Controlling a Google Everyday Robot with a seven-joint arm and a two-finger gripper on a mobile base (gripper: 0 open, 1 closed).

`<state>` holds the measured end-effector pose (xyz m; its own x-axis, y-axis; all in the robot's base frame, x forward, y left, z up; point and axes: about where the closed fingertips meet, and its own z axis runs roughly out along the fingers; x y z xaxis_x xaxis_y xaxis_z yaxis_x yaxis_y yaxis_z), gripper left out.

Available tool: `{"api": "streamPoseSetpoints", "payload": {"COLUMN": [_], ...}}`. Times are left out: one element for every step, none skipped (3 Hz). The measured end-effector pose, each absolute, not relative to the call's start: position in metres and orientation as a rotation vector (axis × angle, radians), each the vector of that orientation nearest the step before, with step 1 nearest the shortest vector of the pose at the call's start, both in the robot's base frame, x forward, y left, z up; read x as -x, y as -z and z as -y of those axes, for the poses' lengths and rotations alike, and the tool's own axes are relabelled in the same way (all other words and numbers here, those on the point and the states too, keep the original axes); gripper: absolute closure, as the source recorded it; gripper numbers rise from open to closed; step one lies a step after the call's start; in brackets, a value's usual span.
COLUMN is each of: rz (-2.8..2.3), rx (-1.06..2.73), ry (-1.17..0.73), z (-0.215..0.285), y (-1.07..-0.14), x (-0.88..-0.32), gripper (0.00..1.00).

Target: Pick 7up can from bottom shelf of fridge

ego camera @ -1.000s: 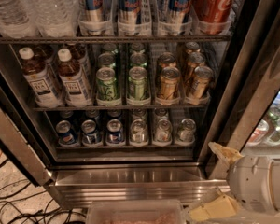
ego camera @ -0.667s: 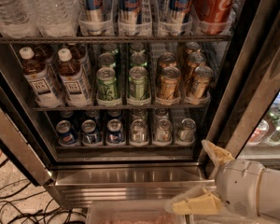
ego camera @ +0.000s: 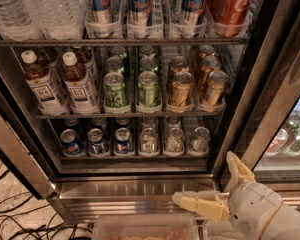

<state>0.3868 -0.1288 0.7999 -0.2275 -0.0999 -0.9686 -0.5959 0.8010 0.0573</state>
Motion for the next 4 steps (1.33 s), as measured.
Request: {"api": "streamPoseSetpoints", "payload": {"rz": [-1.721, -1.721, -1.711, -1.673], "rx": [0.435, 0.436, 0.399, 0.287], "ry": [-0.49, -0.49, -0.467, -0.413], "z": [0.139, 0.139, 0.134, 0.145], "y": [-0.803, -0.803, -0.797, -0.793], "x": [-0.398, -0.398, -0.405, -0.405], "gripper": [0.0, 0.0, 0.0, 0.0]}}
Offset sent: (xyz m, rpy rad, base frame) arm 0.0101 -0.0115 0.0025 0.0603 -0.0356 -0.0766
